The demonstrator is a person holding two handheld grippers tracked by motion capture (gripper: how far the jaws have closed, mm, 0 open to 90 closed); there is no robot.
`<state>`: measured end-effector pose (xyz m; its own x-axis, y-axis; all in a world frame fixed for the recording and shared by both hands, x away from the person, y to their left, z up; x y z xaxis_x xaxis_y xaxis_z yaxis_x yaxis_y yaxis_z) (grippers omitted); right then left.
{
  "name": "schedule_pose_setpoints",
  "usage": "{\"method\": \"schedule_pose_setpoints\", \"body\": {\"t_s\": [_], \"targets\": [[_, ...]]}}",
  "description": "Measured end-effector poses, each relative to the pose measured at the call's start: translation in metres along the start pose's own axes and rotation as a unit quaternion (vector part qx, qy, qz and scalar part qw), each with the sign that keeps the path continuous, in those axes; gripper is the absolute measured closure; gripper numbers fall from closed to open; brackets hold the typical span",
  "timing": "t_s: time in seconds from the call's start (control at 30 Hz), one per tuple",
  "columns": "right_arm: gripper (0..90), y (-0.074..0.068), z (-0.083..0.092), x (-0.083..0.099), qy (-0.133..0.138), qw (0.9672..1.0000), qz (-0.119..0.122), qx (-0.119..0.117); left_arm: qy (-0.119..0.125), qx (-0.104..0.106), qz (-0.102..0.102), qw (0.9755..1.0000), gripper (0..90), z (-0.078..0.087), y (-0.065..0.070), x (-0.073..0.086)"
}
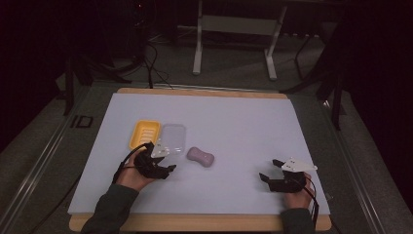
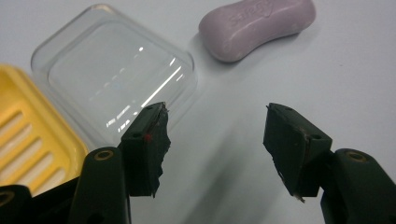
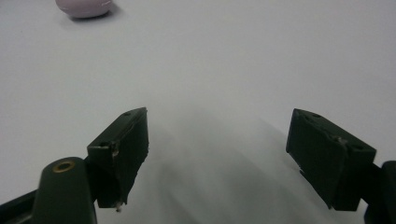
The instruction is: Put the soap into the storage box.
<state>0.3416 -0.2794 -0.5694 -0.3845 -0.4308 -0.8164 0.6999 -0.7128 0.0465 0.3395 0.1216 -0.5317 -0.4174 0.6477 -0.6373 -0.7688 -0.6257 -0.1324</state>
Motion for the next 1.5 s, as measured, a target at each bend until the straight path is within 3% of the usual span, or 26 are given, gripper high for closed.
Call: {"method": "schedule_pose_setpoints", "body": {"t_s": [0.2, 0.37, 0.43, 0.53, 0.67, 0.93, 1.33, 1.5], "targets": [[19.8, 0.000, 0.000, 0.000, 0.001, 1.0000, 0.004, 0.001, -0.008, 0.000, -0.024, 0.9997, 39.9, 0.003, 0.000, -0.013], [19.8, -0.001, 0.000, 0.000, 0.000, 1.0000, 0.006, 0.002, -0.013, 0.011, -0.035, 0.9993, 40.1, 0.001, -0.001, -0.017], [19.7, -0.001, 0.000, 0.000, -0.001, 1.0000, 0.007, 0.003, -0.016, 0.019, -0.050, 0.9984, 40.1, 0.000, -0.003, -0.021], [19.4, -0.001, 0.000, 0.000, 0.001, 1.0000, 0.007, 0.004, -0.009, 0.031, -0.055, 0.9979, 38.5, 0.001, -0.004, -0.025], [19.4, -0.001, 0.000, 0.000, 0.002, 1.0000, 0.004, 0.004, 0.004, 0.055, -0.055, 0.9970, 35.8, 0.002, -0.008, -0.031], [19.3, -0.001, 0.000, 0.000, 0.002, 1.0000, 0.003, 0.003, -0.002, 0.061, -0.069, 0.9958, 30.4, 0.001, -0.014, -0.040], [19.1, -0.002, 0.000, 0.000, -0.001, 0.9999, 0.011, 0.007, -0.006, 0.075, -0.074, 0.9945, 22.8, -0.007, -0.019, -0.049], [19.1, -0.002, 0.000, 0.000, -0.002, 0.9999, 0.013, 0.006, 0.000, 0.095, -0.079, 0.9923, 21.1, -0.012, -0.016, -0.054]]}}
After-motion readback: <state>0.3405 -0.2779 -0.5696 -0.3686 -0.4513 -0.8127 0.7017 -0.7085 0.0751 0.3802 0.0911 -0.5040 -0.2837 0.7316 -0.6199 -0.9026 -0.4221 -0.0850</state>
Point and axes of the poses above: each handheld gripper's, and its own axes: z roughly backward along the jaws, x roughly out of its underside, y roughly to its right, the point moved 6 cm from there along -z, roughly forward along the jaws, and after that the axes turned 1 degree about -y, right-handed, at the moved point
